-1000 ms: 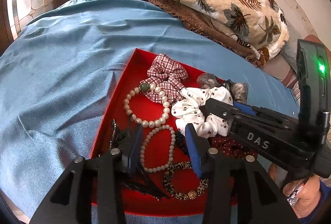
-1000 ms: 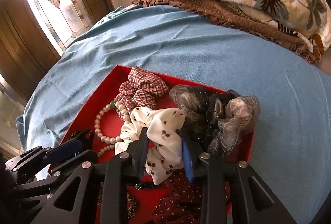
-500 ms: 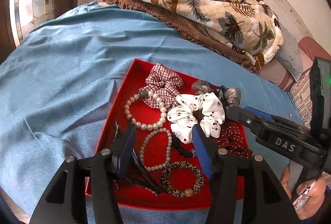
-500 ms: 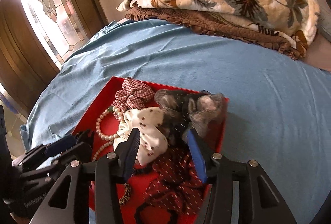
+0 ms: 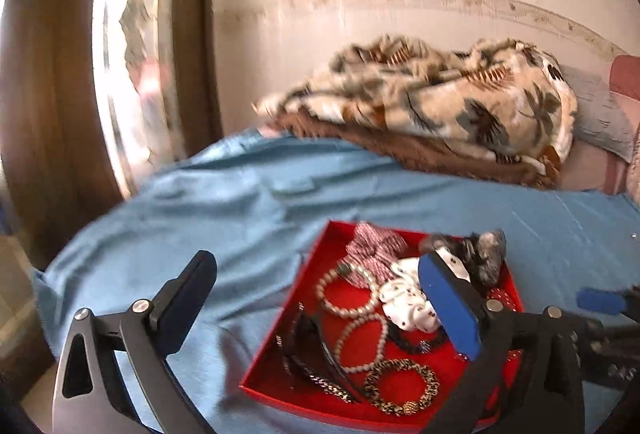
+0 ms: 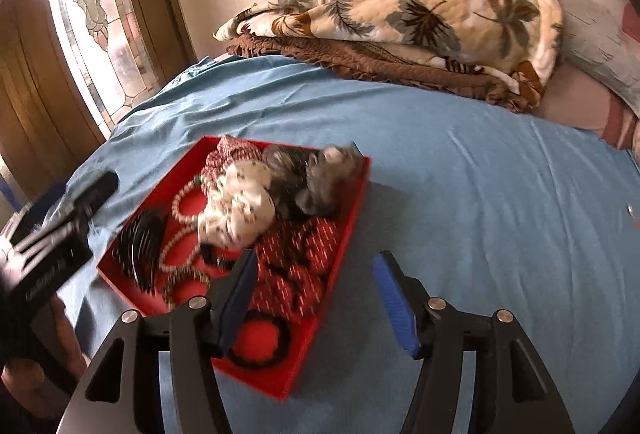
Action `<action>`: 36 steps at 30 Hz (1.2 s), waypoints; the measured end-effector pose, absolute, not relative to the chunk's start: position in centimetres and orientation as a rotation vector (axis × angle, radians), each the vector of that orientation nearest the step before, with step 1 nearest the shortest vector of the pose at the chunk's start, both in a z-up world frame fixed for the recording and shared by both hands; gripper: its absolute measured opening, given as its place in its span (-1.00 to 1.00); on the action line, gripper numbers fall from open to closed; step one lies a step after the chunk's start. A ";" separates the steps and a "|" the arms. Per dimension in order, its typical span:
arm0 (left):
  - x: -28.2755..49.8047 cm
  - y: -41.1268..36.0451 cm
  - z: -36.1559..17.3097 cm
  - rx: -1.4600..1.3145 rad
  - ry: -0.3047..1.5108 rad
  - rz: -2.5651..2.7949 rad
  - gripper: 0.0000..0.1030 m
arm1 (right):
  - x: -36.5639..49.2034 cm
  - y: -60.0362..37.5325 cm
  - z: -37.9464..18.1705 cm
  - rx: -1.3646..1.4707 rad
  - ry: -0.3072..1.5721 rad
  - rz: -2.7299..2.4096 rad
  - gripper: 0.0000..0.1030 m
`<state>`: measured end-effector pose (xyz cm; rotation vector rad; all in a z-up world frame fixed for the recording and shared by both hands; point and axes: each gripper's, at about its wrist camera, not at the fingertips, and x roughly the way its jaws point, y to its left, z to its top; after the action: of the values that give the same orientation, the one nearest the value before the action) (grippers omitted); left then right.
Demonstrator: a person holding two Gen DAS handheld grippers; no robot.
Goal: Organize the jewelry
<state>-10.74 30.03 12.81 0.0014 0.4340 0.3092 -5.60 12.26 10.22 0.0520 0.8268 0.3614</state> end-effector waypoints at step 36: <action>-23.1 24.4 16.7 -0.035 0.505 0.343 1.00 | -16.9 8.8 11.4 -0.023 0.668 0.355 0.59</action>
<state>-23.09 24.43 16.68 -0.0348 0.5048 0.3429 -16.90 8.83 11.36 -0.0228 0.6679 0.3555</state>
